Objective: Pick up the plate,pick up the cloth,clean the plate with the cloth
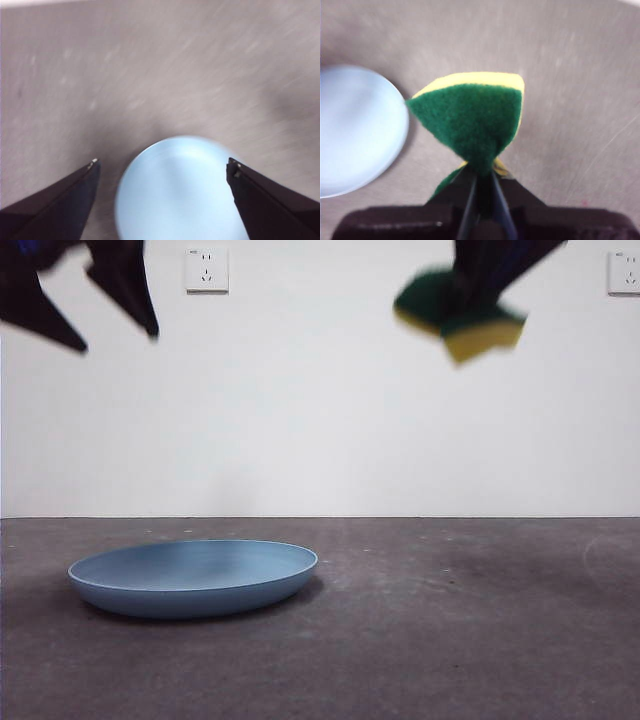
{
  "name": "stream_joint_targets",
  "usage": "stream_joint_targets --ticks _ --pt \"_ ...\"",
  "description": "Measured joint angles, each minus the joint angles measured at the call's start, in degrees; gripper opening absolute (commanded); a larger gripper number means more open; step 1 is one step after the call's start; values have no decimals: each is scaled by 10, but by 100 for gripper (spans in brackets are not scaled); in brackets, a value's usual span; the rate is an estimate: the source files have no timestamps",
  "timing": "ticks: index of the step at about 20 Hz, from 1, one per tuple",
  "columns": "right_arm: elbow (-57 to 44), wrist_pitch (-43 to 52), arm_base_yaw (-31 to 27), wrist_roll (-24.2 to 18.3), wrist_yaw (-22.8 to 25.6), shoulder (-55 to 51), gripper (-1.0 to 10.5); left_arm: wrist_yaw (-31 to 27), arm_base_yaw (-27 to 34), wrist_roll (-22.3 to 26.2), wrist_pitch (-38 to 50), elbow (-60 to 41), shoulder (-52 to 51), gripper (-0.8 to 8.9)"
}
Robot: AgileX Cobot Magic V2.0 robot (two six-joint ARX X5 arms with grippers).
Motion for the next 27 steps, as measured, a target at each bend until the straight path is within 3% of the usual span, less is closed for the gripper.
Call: stream_joint_targets --ticks 2,5,7,9,12,16,27 --pt "0 11 -16 0 -13 53 -16 12 -6 -9 -14 0 -46 414" --pt "0 21 -53 1 -109 141 -16 27 -14 -15 -42 0 -107 409" --pt "0 33 -69 2 -145 194 -16 55 -14 -17 -70 0 -129 409" --pt "0 38 -83 2 -149 236 -11 58 -14 -19 -98 0 -136 409" --pt "0 35 -92 2 -163 266 105 57 -14 -20 -125 0 -134 409" --pt "0 35 -97 4 -180 267 511 57 -14 -20 -126 0 -134 409" --pt "0 17 -101 7 -180 222 534 57 -14 -20 -126 0 -130 409"
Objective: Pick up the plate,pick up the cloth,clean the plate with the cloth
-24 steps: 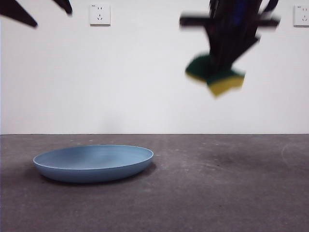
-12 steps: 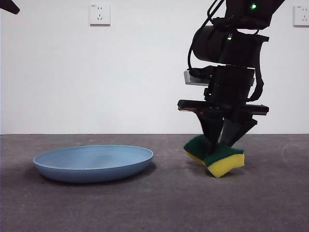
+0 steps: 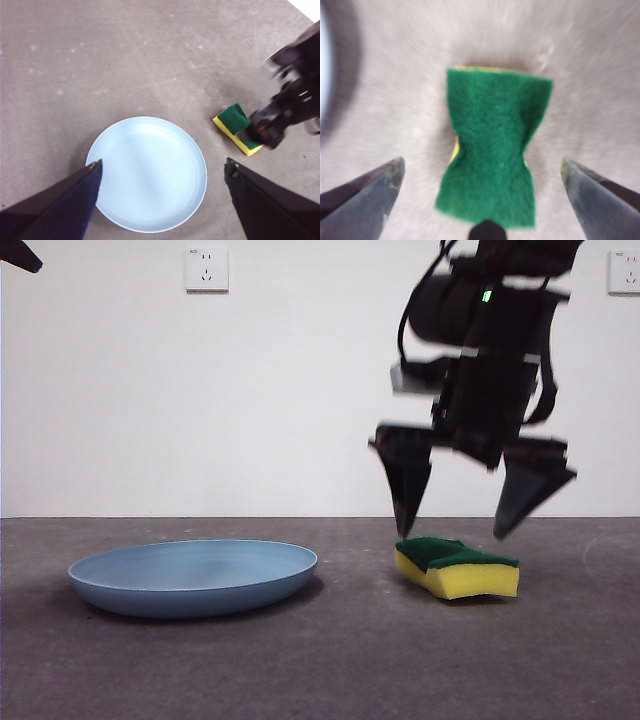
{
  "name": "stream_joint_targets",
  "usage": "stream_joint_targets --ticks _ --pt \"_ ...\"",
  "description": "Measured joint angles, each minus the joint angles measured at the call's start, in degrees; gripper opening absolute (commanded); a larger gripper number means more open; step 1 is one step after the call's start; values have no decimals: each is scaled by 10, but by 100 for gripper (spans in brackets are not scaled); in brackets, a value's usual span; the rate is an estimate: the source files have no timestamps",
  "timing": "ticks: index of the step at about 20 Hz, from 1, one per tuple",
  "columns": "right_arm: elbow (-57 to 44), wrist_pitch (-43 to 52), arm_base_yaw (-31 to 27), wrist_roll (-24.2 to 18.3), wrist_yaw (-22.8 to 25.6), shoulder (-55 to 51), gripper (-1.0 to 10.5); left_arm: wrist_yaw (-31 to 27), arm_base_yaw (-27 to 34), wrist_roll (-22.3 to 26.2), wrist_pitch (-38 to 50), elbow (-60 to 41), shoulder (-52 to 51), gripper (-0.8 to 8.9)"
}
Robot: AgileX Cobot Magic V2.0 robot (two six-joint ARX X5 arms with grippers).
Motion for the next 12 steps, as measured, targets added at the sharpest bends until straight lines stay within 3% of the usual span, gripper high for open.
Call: stream_joint_targets --ticks 3,5,6,9,12 --pt "0 -17 0 0 0 -81 489 0 0 0 1 0 0 408" --pt "0 -33 0 1 0 -140 278 -1 0 0 4 0 0 400" --pt "0 -38 0 1 0 -167 189 -9 0 0 4 0 0 355" --pt "0 -47 1 1 0 -263 -4 -36 0 2 4 0 0 -16" --pt "0 -49 0 -1 0 -339 -12 -36 0 8 7 0 0 -7"
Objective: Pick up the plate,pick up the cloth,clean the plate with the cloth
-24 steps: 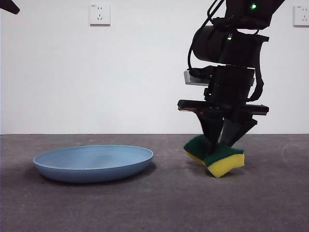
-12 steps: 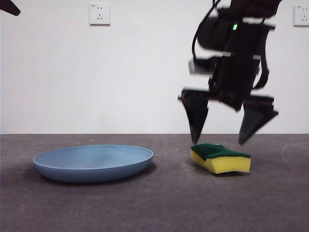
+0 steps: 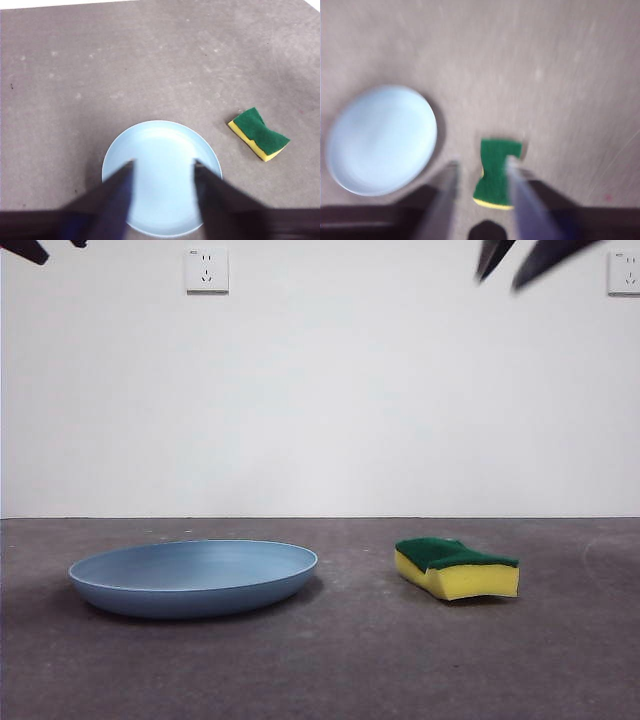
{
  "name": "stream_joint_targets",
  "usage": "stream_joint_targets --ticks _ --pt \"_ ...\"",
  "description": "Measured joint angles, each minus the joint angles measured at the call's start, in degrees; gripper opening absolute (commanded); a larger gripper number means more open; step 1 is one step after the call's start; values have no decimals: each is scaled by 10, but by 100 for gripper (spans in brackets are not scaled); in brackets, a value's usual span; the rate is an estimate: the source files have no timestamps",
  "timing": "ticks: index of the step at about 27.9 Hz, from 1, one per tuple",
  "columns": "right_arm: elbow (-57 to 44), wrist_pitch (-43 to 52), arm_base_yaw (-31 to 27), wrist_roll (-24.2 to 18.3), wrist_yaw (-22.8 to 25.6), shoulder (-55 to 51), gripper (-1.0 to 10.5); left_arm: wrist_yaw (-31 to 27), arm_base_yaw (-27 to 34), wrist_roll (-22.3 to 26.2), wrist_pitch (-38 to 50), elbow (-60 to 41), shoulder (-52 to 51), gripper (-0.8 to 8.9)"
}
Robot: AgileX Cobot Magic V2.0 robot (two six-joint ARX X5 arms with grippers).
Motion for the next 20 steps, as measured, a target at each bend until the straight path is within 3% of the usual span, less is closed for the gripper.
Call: stream_joint_targets --ticks 6,12,20 --pt "-4 0 0 -17 0 -99 -12 -8 -10 14 70 0 -30 -7" --pt "-118 76 0 -34 8 -194 -12 -37 -26 38 95 -44 -78 -6" --pt "-272 191 8 -30 87 -298 -12 -34 -33 38 195 -183 -165 -6"
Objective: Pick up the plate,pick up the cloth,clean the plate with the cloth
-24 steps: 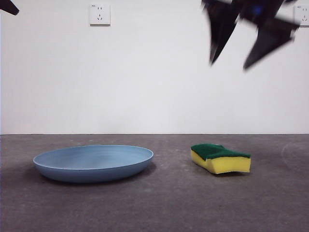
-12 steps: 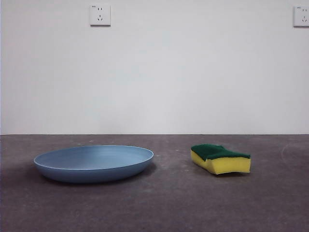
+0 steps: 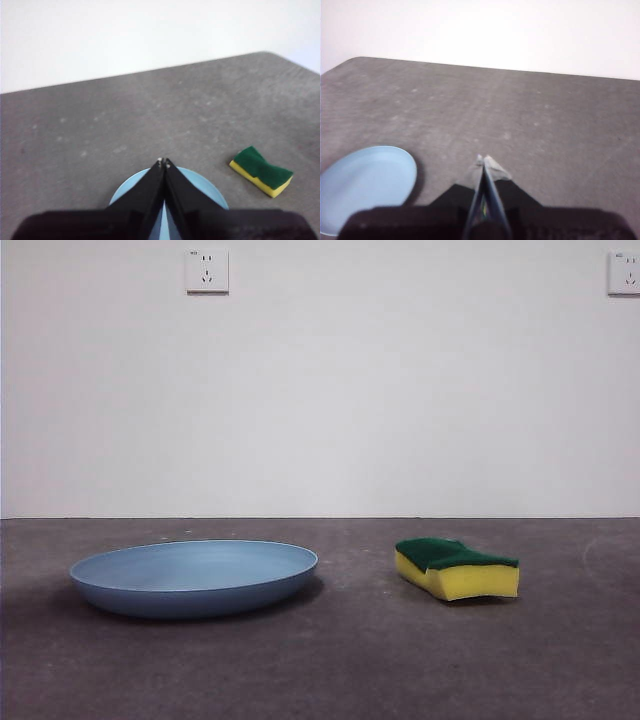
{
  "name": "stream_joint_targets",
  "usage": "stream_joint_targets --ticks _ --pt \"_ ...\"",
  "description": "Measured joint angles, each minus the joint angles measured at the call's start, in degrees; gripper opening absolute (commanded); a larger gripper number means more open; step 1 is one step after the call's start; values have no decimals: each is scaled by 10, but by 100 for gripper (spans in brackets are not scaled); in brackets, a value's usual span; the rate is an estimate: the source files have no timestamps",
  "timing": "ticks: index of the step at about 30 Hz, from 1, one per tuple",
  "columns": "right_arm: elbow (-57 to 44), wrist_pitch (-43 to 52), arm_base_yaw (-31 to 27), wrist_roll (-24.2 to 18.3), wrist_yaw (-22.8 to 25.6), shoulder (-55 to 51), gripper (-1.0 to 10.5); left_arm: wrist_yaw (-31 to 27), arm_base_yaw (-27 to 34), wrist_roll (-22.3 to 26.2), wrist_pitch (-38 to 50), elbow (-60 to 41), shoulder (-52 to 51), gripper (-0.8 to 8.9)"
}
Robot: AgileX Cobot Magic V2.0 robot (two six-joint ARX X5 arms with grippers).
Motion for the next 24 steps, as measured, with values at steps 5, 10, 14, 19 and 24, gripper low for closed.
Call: stream_joint_targets --ticks 5,10,14,19,24 --pt "-20 -2 0 5 6 8 1 12 0 -17 7 -18 -17 -4" --pt "-20 -2 0 11 4 10 1 10 0 -21 7 -18 -10 -4" --pt "-20 -2 0 11 6 10 1 10 0 -21 4 -18 2 -4" --pt "-20 -2 0 13 19 10 1 10 0 -21 -2 -18 14 -4" --pt "-20 -2 0 13 19 11 1 10 0 -21 -8 -18 17 -4"
